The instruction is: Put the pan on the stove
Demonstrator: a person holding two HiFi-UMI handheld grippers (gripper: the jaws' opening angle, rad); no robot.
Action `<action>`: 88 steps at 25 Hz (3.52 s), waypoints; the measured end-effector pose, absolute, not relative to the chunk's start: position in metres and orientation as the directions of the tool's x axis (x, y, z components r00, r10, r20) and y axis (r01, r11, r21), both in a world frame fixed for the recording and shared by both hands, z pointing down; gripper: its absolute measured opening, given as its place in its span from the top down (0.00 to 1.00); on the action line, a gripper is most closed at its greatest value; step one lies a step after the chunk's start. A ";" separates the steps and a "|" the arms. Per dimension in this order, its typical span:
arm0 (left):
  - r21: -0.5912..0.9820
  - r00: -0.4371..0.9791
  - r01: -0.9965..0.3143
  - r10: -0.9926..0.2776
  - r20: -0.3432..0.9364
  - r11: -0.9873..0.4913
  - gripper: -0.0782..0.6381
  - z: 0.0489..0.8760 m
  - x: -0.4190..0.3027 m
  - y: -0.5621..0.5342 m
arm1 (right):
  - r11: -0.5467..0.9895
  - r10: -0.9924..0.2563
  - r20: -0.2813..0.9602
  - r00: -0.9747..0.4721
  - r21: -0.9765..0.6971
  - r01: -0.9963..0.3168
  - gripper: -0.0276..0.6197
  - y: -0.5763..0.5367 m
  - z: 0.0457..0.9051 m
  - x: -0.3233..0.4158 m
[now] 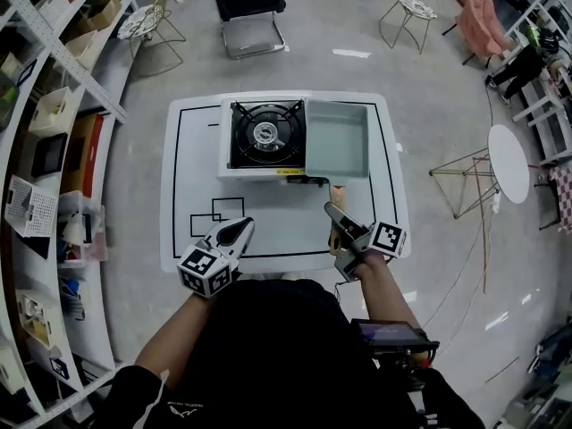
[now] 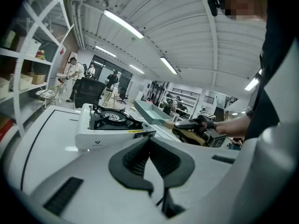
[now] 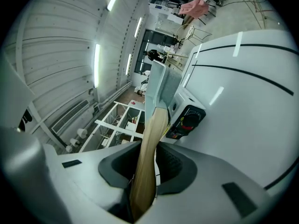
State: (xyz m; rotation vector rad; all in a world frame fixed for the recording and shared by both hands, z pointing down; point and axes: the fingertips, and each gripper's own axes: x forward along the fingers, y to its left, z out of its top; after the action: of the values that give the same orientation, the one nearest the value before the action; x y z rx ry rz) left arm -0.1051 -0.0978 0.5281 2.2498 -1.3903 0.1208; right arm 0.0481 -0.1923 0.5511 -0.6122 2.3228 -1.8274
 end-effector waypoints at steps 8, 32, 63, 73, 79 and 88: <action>0.348 0.402 -0.892 -0.855 0.326 -0.287 0.88 0.542 -0.139 -0.075 | 0.195 -0.322 0.143 -0.936 -0.957 -0.214 0.78 -0.198 0.548 0.002; 0.380 0.239 -0.919 -0.916 0.322 -0.106 0.88 0.543 -0.214 -0.031 | 0.144 -0.229 0.202 -0.952 -0.960 -0.238 0.78 -0.199 0.555 -0.111; 0.384 0.291 -0.911 -0.897 0.334 -0.153 0.88 0.553 -0.225 -0.027 | 0.137 -0.295 0.188 -0.937 -0.962 -0.236 0.72 -0.201 0.557 -0.134; 0.390 0.325 -0.902 -0.887 0.327 -0.187 0.88 0.554 -0.220 -0.028 | 0.189 -0.336 0.198 -0.921 -0.944 -0.272 0.63 -0.199 0.558 -0.119; 0.377 0.341 -0.903 -0.879 0.335 -0.207 0.88 0.553 -0.216 -0.031 | 0.204 -0.363 0.194 -0.911 -0.938 -0.281 0.62 -0.198 0.552 -0.106; 0.367 0.387 -0.891 -0.867 0.313 -0.266 0.88 0.547 -0.207 -0.045 | 0.298 -0.443 0.202 -0.874 -0.886 -0.356 0.75 -0.199 0.541 -0.068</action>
State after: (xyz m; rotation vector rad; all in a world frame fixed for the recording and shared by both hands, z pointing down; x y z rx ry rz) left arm -0.2071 -0.0454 0.5469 2.1671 -1.5072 0.0661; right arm -0.0678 -0.1994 0.5408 -0.7598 2.4643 -1.6487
